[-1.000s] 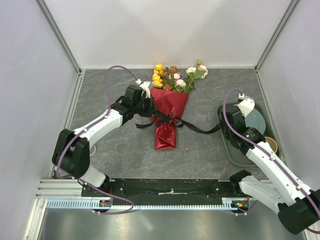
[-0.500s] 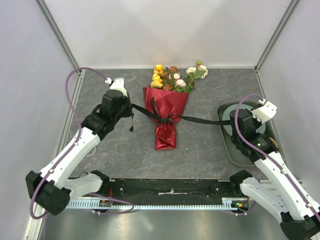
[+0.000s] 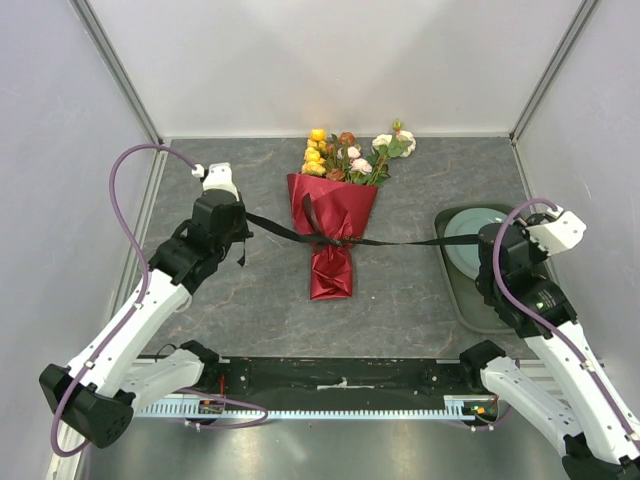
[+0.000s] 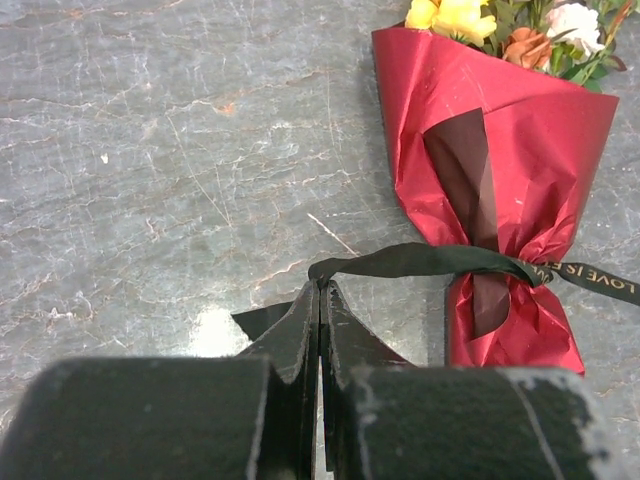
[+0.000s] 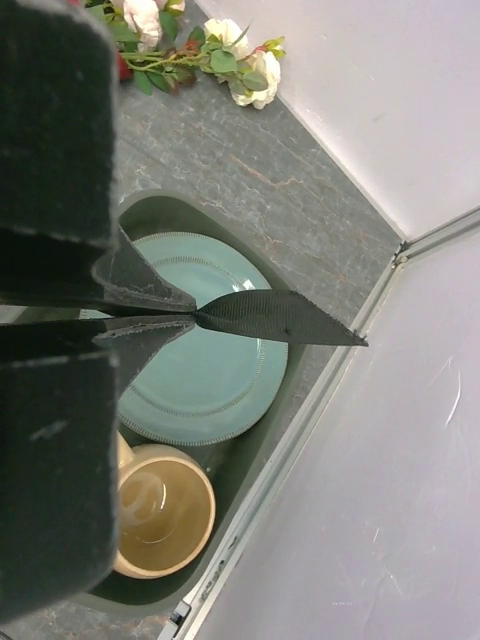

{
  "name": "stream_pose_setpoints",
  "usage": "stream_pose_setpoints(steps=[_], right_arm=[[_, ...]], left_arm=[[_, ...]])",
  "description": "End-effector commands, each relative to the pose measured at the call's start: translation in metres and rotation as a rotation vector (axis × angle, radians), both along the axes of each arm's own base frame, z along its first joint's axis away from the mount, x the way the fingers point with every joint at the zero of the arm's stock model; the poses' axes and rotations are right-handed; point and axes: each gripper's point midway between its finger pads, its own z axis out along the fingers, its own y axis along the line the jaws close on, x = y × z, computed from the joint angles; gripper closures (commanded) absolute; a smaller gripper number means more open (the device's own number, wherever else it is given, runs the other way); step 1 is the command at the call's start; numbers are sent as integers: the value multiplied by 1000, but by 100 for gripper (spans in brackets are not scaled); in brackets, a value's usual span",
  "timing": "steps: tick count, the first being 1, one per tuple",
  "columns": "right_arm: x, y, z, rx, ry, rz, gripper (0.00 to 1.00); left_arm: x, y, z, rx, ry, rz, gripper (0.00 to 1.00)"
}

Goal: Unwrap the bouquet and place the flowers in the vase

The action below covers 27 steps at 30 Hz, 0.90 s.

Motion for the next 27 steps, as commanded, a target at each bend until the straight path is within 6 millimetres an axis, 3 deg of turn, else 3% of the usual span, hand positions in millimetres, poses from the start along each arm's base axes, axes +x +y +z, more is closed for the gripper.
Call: stream_pose_setpoints(steps=[1, 3, 4, 5, 7, 8, 9, 10, 11, 12, 13, 15, 17, 18, 19, 21, 23, 25, 26, 27], right_arm=[[8, 10, -5, -9, 40, 67, 90], [24, 28, -5, -52, 72, 195, 91], [34, 49, -12, -31, 101, 310, 91], [40, 58, -10, -37, 96, 365, 91], [53, 81, -18, -26, 115, 477, 91], [60, 95, -18, -6, 107, 542, 91], [65, 104, -14, 11, 96, 571, 91], [75, 126, -21, 36, 128, 665, 92], [83, 141, -16, 48, 120, 727, 94], [91, 155, 5, 55, 86, 793, 98], [102, 176, 0, 74, 111, 871, 100], [115, 228, 31, 146, 33, 1092, 100], [116, 267, 61, 205, -48, 1253, 99], [126, 285, 81, 215, -83, 1291, 98], [121, 310, 92, 234, -101, 1354, 98], [126, 350, 120, 255, -143, 1440, 98], [108, 398, 141, 346, -191, 1569, 98], [90, 446, 140, 444, -190, 1712, 97], [85, 462, 148, 506, -224, 1748, 97], [85, 481, 136, 525, -193, 1780, 97]], left_arm=[[-4, -8, 7, -43, -27, -48, 98], [-10, -31, 8, -86, -32, -192, 98], [-14, -42, 12, -113, -42, -255, 98], [-24, -67, 24, -182, -63, -397, 98], [-42, -97, 38, -270, -84, -592, 98], [-64, -123, 57, -359, -118, -785, 98], [-77, -135, 63, -428, -105, -872, 98], [-92, -147, 74, -480, -114, -974, 98], [-115, -161, 86, -541, -119, -1131, 98], [-125, -166, 91, -584, -99, -1171, 98], [-142, -176, 95, -598, -88, -1235, 98], [-157, -185, 104, -596, -113, -1283, 98], [-181, -197, 107, -603, -112, -1350, 98], [-190, -200, 109, -606, -115, -1378, 98], [-205, -205, 109, -609, -112, -1423, 98], [-212, -209, 104, -606, -118, -1429, 98], [-218, -209, 94, -598, -110, -1424, 98], [-224, -202, 95, -602, -135, -1414, 98], [-225, -200, 85, -597, -121, -1406, 98], [-226, -195, 84, -598, -132, -1395, 98]])
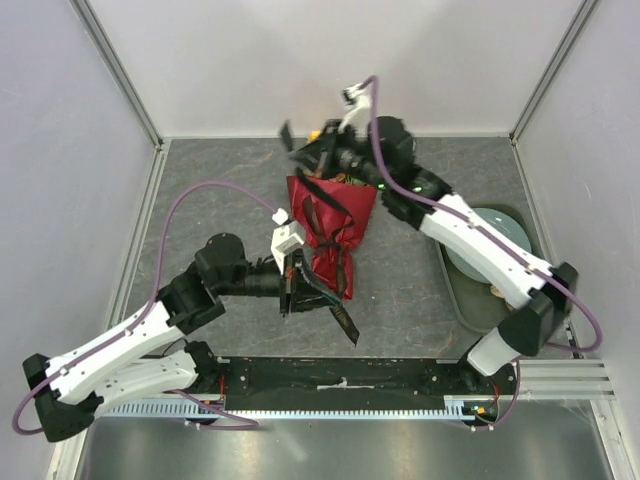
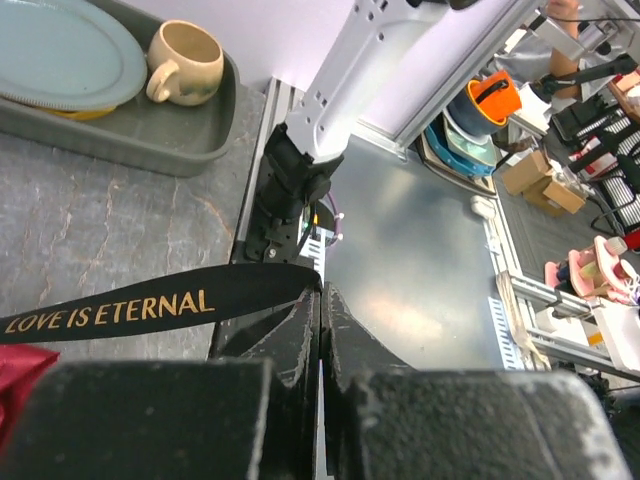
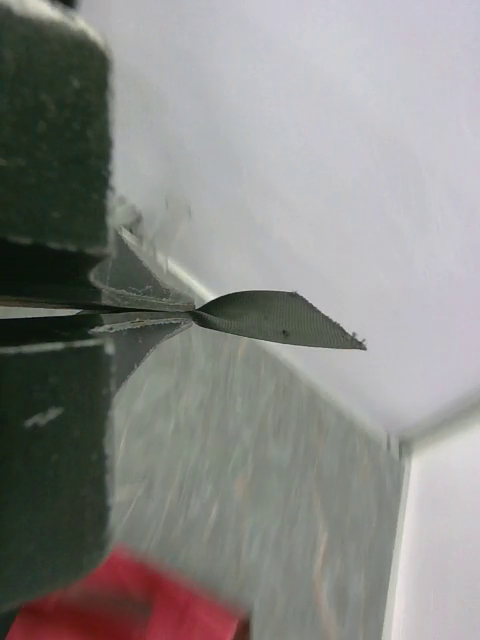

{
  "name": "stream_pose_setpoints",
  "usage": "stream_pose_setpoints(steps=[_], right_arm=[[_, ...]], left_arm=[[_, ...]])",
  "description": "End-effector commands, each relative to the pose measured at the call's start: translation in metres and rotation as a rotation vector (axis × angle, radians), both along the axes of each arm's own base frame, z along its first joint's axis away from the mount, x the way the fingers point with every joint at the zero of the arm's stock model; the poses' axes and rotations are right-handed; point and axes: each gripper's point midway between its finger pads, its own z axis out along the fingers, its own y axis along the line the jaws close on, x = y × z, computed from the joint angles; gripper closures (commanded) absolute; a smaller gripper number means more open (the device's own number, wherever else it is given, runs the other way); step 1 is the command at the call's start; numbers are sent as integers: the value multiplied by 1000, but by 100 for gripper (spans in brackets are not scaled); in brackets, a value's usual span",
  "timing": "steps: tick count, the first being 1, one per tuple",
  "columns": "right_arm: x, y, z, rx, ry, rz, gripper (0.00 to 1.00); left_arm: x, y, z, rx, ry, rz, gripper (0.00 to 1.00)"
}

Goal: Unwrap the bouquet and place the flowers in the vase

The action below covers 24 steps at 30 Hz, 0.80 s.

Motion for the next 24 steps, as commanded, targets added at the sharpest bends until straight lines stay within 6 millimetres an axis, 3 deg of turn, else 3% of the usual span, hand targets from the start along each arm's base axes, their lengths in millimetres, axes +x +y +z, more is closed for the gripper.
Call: stream_pose_setpoints(steps=[1, 2, 7, 8, 9, 10, 11, 12, 13, 14, 15, 16, 17, 18, 19, 20, 21, 22, 24], right_arm=[[-48, 90, 19, 166, 38, 305, 96], [-51, 98, 12, 153, 47, 313, 96], [-54, 138, -57, 65, 150, 342, 88], [-56, 142, -63, 48, 163, 362, 84], [-51, 147, -86, -7, 185, 371, 73], [-47, 147, -94, -46, 184, 369, 68], [-41, 139, -104, -112, 208, 329, 63], [-39, 130, -103, -138, 185, 315, 53], [-28, 113, -100, -141, 181, 280, 47], [-23, 97, -116, -160, 204, 251, 41], [-21, 75, -92, -132, 168, 208, 29], [0, 45, -91, -134, 164, 130, 24], [4, 20, -112, -165, 204, 80, 22], [6, -8, -92, -141, 172, 22, 18], [23, -45, -91, -133, 177, -68, 15], [21, -69, -111, -163, 215, -114, 13], [19, -96, -94, -157, 174, -189, 10], [21, -124, -102, -196, 193, -259, 9], [11, -160, -99, -276, 152, -355, 8]], left_arm=[[-9, 19, 7, -70, -33, 53, 98], [-8, 22, -1, -59, -27, 67, 98], [-9, 29, -12, -38, -3, 95, 98], [-8, 28, -14, -33, 1, 96, 98], [-8, 27, -14, -30, 0, 97, 98], [-6, 26, -14, -29, -2, 103, 98], [-4, 25, -10, -33, -15, 104, 98], [-2, 22, -12, -22, -12, 106, 98], [0, 20, -11, -19, -15, 107, 98], [3, 18, -4, -27, -27, 111, 98], [8, 12, -8, -5, -17, 117, 98], [14, 7, -8, 6, -12, 126, 98], [18, 3, 1, 0, -19, 131, 98], [21, -2, 3, 6, -16, 132, 98], [29, -16, -9, 52, 13, 121, 98], [32, -23, 3, 40, 4, 110, 98], [35, -31, 1, 53, 11, 102, 98], [44, -47, 0, 64, 20, 101, 98], [54, -65, -5, 83, 50, 102, 98]])
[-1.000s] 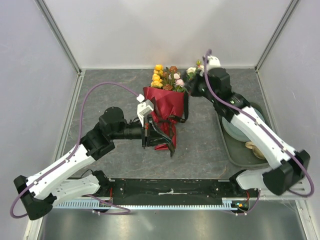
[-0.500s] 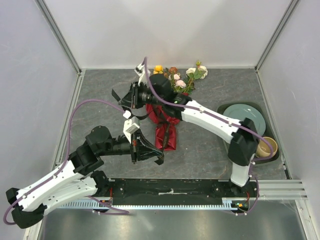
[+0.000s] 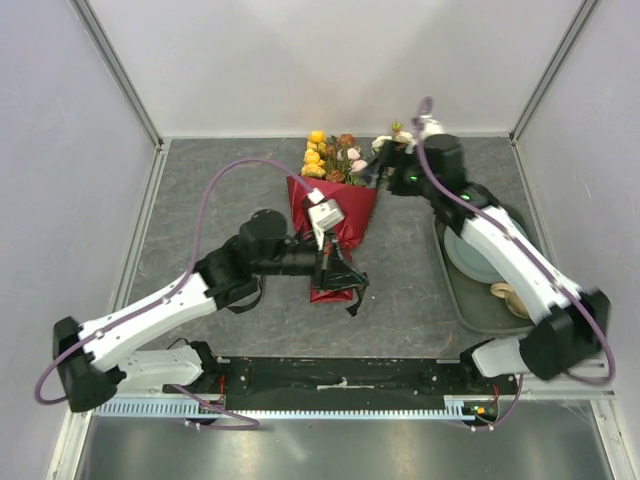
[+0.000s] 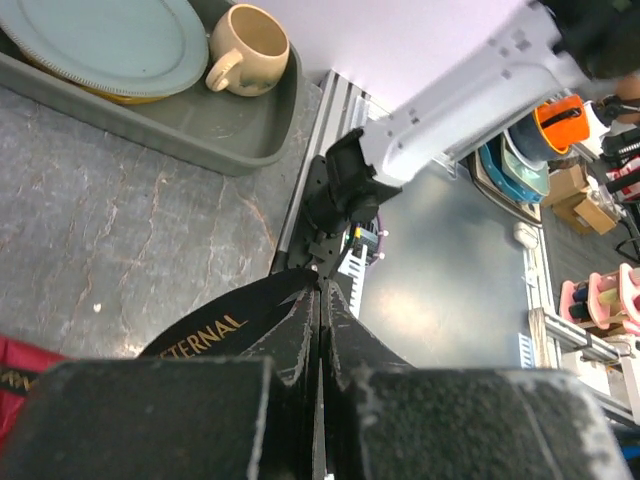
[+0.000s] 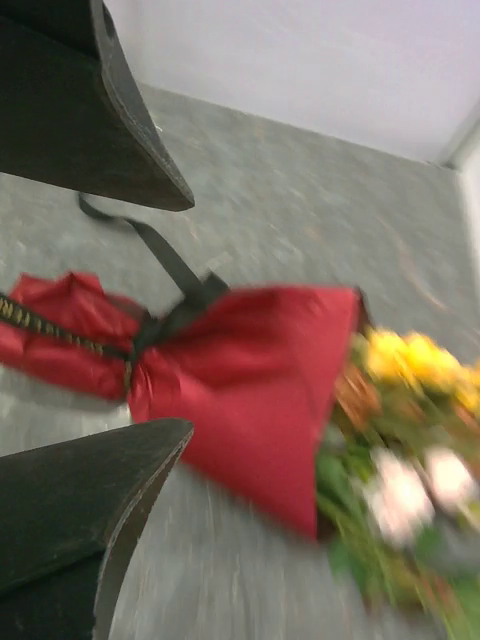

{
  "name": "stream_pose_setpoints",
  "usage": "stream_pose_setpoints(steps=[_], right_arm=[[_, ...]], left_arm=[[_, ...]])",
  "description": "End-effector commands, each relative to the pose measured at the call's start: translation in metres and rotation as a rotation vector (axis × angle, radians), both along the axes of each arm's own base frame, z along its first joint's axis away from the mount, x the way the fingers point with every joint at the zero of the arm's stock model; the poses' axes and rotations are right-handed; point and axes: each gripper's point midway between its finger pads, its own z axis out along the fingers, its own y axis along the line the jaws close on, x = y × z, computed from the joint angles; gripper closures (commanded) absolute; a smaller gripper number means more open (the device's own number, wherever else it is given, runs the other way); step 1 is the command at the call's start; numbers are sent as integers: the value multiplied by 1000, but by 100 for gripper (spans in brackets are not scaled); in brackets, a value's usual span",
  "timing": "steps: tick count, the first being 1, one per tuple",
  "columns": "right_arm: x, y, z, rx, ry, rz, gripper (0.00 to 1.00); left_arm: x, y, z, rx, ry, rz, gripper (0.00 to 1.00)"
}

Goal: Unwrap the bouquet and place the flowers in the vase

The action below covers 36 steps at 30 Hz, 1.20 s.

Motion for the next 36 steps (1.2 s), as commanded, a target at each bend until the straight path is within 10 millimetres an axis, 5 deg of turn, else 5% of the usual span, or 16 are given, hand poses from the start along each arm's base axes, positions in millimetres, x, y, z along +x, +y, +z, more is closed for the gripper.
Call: stream_pose_setpoints(steps=[1, 4, 5, 6, 7, 8, 10, 11, 14, 15, 19, 24, 28, 31, 36], right_arm=[[-18, -85, 21, -200, -105, -237, 7], [-28, -140, 22, -323, -116, -425, 4], [-34, -151, 22, -345, -124, -448, 3], [-36, -158, 23, -358, -129, -475, 4], [-37, -165, 22, -368, -129, -499, 4], [-40, -172, 22, -382, -130, -528, 3], [-43, -177, 20, -384, -123, -546, 4], [-43, -178, 18, -384, -121, -551, 3], [-41, -174, 9, -381, -98, -531, 4], [-41, -169, 5, -374, -89, -507, 4], [-41, -148, -21, -356, -43, -390, 6], [-49, -109, -62, -273, 32, -209, 7], [-64, -61, -84, -200, 81, -36, 11], [-81, -18, -88, -131, 87, 97, 12], [-104, 32, -100, 24, 126, 214, 24]], left_arm=[[27, -49, 9, -1, 4, 1, 98], [50, -76, 6, 36, 47, 61, 98], [60, -90, -17, 98, 111, 80, 98], [65, -98, -23, 125, 130, 88, 98], [67, -110, -6, 108, 116, 81, 98], [69, -118, -32, 192, 139, 75, 98], [65, -133, -27, 211, 101, 70, 96], [63, -133, -36, 250, 95, 63, 94], [71, -122, -49, 313, 64, 119, 66], [73, -110, -45, 329, 44, 152, 49], [85, -64, -61, 436, -57, 249, 30], [109, -14, -66, 437, 1, 338, 30], [139, 21, -59, 298, 110, 403, 49], [163, 40, -85, 373, 115, 463, 59], [196, 41, -143, 551, 142, 487, 56]])
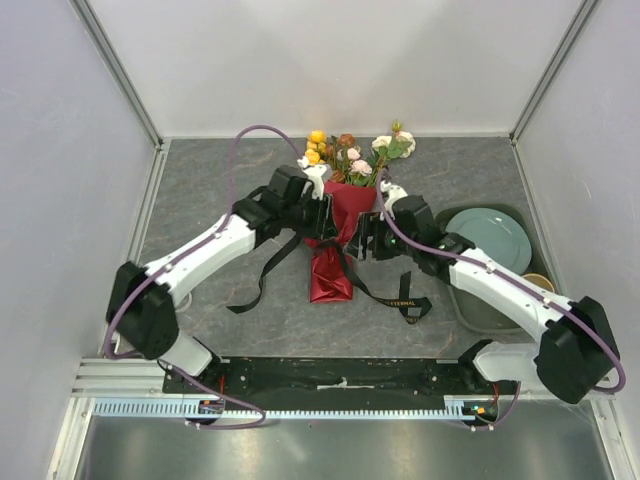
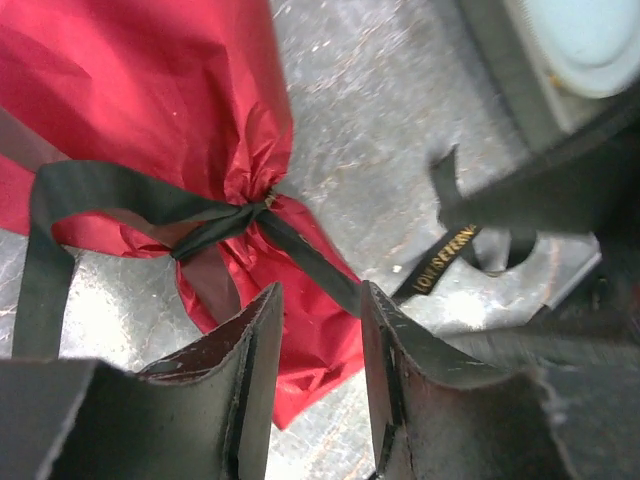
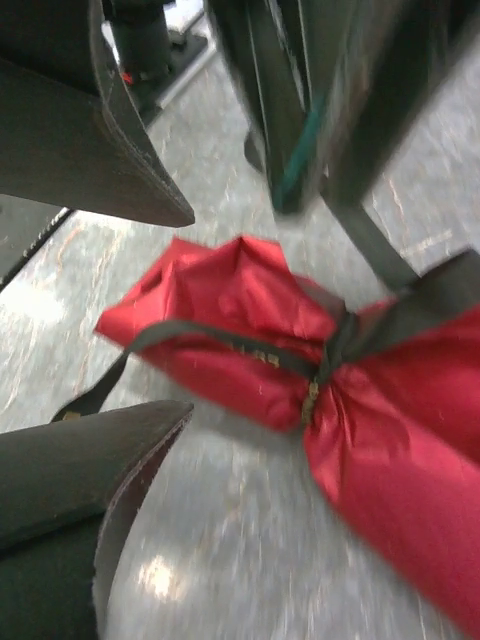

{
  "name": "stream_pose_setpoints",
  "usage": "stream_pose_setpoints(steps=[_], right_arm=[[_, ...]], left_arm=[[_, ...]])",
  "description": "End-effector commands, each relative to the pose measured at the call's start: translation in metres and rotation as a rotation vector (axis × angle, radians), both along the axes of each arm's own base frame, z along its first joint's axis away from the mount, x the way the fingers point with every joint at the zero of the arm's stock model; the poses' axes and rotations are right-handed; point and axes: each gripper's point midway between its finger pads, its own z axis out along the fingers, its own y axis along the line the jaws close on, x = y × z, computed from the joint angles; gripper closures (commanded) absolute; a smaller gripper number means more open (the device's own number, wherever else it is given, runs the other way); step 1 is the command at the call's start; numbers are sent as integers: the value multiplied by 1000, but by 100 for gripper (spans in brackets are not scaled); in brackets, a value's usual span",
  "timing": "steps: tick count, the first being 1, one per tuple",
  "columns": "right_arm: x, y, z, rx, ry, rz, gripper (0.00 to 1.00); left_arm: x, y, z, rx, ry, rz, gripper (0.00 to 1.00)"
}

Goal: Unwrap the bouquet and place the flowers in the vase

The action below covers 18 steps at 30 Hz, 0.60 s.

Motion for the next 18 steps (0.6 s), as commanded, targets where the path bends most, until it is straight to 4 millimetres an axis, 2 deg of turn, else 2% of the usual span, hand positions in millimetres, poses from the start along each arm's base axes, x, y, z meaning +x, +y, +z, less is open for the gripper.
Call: stream_pose_setpoints(steps=[1, 2, 6, 7, 10, 14, 18], right_arm=[[-10, 45, 3, 209, 28, 85, 32], [-14, 49, 0, 224, 47, 100, 37], [-16, 53, -22, 237, 70, 99, 55], [-16, 53, -29, 229, 81, 98, 63], [-18, 52, -43, 206, 97, 102, 74], [-19, 51, -56, 194, 117, 95, 78], [-21, 47, -73, 175, 149, 68, 83]], left_arm=[[19, -8, -37, 100, 19, -45, 55], [21, -9, -50, 122, 41, -47, 55], [28, -13, -67, 146, 58, -53, 54], [29, -13, -70, 153, 58, -49, 54], [31, -10, -79, 183, 53, -43, 53], [32, -1, -88, 232, 29, -27, 51], [32, -3, -92, 242, 18, -59, 49]])
